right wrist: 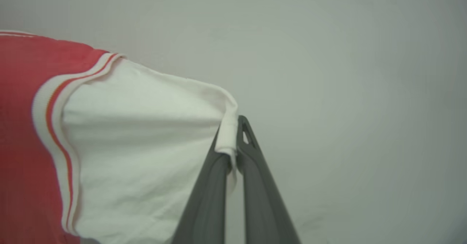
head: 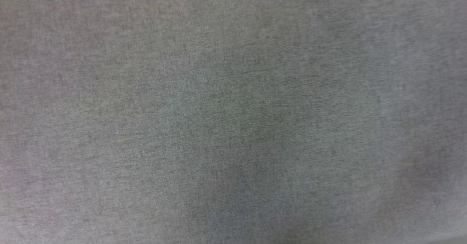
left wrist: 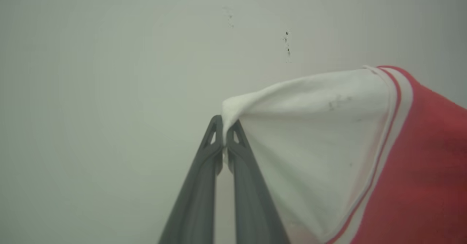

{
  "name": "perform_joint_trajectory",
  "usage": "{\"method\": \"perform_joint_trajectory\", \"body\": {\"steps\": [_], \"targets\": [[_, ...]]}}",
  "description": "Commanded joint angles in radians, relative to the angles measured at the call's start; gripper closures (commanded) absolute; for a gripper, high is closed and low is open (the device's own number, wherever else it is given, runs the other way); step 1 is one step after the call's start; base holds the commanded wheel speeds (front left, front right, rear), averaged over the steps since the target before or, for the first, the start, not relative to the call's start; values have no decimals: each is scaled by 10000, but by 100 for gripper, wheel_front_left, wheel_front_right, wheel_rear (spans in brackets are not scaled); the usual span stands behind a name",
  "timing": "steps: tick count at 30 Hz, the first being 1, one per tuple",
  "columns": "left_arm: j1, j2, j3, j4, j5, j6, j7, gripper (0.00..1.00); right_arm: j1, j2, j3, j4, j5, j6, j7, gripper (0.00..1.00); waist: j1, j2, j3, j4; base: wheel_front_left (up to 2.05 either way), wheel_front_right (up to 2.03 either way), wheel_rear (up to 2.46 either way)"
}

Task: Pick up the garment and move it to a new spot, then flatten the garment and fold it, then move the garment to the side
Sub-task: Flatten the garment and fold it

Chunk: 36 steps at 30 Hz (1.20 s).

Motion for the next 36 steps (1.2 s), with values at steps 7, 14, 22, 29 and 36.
{"method": "perform_joint_trajectory", "body": {"steps": [7,14,22,29,36], "targets": [[880,-660,-522,1219,-88,-139,-1000,100,583,485,224,1250,-214,-10,-669,100,-3,0,-183,158,0,0,0],[3505,-858,-1059,1556,-542,-235,-1882,100,2264,641,752,2066,329,-9,-1207,100,-3,0,-1003,231,0,0,0],[7836,-1069,-1611,1152,-1175,-240,-2437,100,5301,111,1804,1892,1680,-9,-1578,100,-3,0,-2423,590,0,0,0],[11365,-1197,-1874,781,-1847,-26,-2555,100,8442,-779,3195,946,3121,-10,-1268,100,-3,0,-3769,776,0,0,0],[13875,-1000,-2140,95,-2068,293,-2571,100,11060,-2149,3894,-250,4636,-10,-982,100,-3,0,-4839,931,0,0,0]]}}
